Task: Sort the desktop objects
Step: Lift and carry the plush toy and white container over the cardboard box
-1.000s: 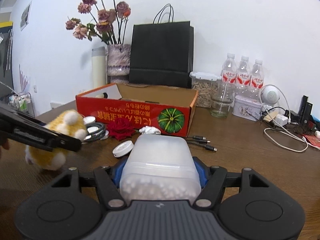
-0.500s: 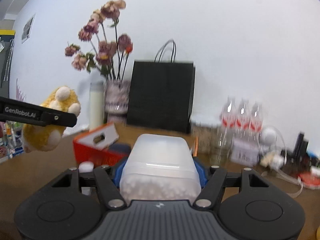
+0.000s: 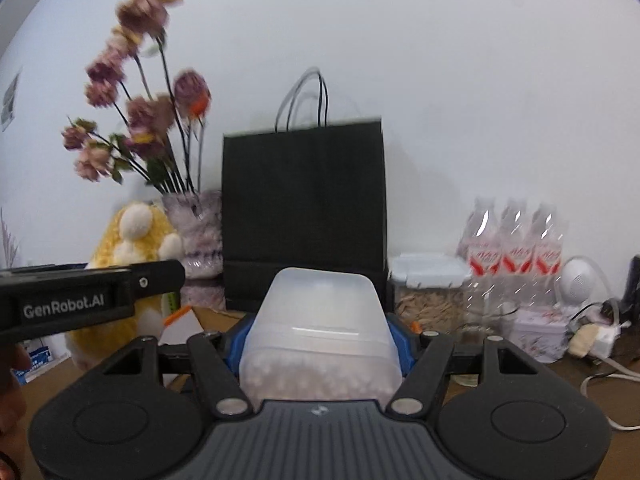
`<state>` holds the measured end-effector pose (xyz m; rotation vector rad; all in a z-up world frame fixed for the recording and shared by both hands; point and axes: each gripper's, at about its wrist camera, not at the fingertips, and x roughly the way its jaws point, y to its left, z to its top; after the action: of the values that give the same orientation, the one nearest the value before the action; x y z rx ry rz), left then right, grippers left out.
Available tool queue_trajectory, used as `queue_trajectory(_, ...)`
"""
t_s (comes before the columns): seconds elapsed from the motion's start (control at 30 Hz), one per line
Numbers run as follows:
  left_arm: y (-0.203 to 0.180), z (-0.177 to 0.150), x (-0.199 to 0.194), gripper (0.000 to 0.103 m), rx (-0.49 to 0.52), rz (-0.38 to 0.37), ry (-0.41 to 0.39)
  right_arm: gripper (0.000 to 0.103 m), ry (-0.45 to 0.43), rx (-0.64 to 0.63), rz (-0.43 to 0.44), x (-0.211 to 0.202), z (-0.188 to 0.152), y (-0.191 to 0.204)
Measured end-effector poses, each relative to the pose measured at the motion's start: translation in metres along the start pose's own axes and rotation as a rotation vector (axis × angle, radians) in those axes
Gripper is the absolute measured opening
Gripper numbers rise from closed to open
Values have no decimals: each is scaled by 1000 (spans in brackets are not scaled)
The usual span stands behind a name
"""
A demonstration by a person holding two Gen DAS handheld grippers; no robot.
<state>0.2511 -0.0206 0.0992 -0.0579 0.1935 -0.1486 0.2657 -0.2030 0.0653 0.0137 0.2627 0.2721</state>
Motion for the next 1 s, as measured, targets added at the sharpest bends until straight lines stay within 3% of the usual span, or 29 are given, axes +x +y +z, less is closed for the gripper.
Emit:
queue_trajectory(0.27,0,-23,60,50,49,27,88,65,80,-48,-32,67,-20,0)
queue_trajectory(0.43,1,-38,75,50,62,93,184,65,132,-70,-42,75,-34,1)
queue_trajectory(0.5,4,-43,77,50,45,85,213,65,139,-77,-46,75,-35,2)
queue_trajectory(1.0,7,-54,88,54,58,127,287,66,206,-103,-45,82,-45,7)
